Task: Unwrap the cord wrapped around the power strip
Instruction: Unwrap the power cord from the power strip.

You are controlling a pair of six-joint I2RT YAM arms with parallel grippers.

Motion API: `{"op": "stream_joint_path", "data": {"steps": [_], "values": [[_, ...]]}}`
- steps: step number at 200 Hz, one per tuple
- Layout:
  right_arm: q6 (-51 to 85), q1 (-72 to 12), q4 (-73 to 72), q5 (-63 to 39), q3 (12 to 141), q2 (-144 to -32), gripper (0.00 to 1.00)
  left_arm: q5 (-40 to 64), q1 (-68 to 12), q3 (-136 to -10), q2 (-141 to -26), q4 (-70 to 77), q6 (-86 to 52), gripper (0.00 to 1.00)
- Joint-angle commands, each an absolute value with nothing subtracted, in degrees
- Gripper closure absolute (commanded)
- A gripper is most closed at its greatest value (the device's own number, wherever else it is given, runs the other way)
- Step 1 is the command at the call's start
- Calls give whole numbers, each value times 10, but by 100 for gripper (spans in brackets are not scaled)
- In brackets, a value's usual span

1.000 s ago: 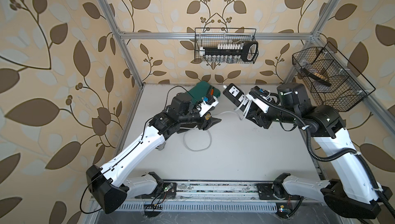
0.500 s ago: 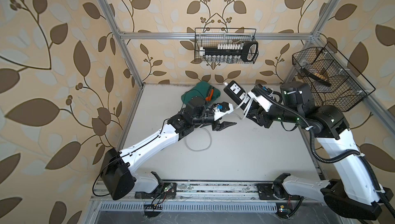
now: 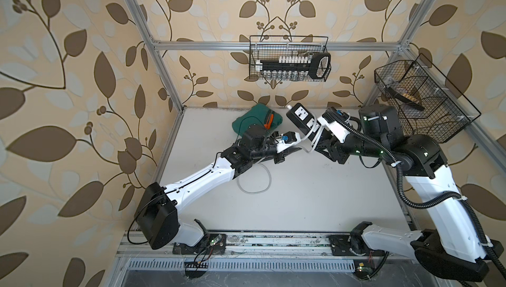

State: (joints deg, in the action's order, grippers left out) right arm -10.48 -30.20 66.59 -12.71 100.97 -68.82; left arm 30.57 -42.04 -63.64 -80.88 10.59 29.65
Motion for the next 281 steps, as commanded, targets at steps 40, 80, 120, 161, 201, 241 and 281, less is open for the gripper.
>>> {"op": "stream_joint_path", "data": {"steps": [40,80,120,161,201,241,281], "values": [[-103,-288,640,-131,1027,-688,100,313,-423,-628,-779,89,327,100],[-108,-260,633,-64,992,-688,100,330,-423,-620,-713,41,318,100],[-149,-250,642,-70,886,-682,100,345,-423,-656,-655,-31,278,100],[-167,-250,627,-137,797,-643,100,257,-422,-728,-663,-107,239,100],[-174,-250,650,-200,777,-621,100,206,-372,-804,-734,-148,158,100],[-165,-250,663,-217,792,-611,100,196,-354,-839,-792,-160,139,100],[-154,-250,665,-274,827,-604,100,206,-344,-837,-822,-162,122,100]]}}
